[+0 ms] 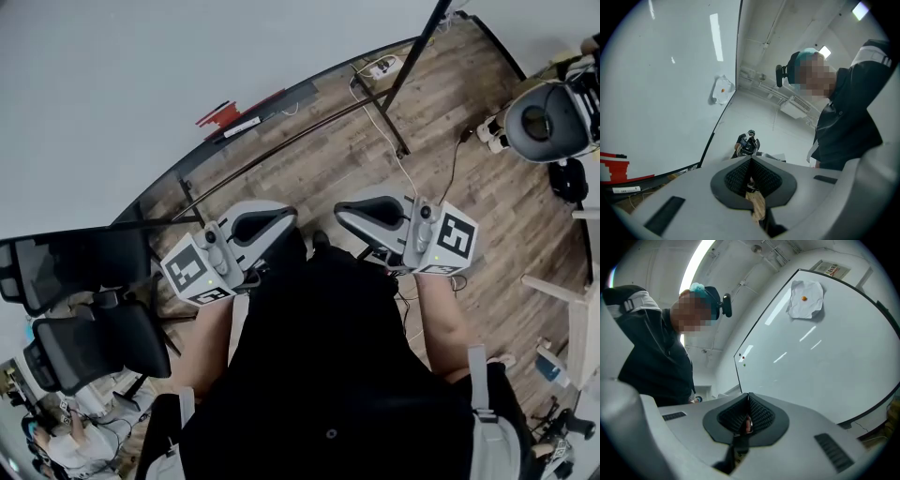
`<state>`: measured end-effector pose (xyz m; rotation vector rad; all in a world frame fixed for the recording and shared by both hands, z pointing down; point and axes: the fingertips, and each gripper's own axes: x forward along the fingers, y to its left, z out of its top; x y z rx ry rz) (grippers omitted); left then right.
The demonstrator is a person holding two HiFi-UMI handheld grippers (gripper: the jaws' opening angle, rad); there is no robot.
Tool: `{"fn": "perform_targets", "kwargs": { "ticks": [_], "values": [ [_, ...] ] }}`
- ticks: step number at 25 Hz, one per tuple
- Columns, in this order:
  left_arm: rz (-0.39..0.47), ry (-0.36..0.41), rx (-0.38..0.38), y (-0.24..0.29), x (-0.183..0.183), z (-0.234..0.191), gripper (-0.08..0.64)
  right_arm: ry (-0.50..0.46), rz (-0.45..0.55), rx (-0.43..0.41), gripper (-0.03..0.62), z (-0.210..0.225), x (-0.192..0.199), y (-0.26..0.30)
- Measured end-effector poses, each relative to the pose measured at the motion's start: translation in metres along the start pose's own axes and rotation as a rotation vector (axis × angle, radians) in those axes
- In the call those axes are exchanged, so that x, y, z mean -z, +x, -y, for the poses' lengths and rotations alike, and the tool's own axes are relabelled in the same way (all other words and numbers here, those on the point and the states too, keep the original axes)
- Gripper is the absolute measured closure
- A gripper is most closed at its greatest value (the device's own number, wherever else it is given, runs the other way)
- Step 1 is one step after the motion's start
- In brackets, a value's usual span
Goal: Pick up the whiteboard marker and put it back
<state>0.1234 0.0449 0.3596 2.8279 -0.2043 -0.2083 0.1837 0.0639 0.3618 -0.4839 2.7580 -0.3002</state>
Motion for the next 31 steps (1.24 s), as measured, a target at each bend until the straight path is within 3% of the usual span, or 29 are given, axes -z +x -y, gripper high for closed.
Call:
{"fn": "perform_targets", "kwargs": {
  "ticks": [18, 31],
  "values": [
    [-0.005, 0.008, -0.024, -0.016, 0.005, 0.004, 0.554, -0.034, -0.121, -0.089, 0.572, -0.009, 0.022, 0.036],
    [-0.015, -0.006, 0.048, -0.003, 0.010, 0.010, 0.554, -0.050, -0.151, -0.016, 0.572, -0.001, 0.025, 0.022]
  ]
}}
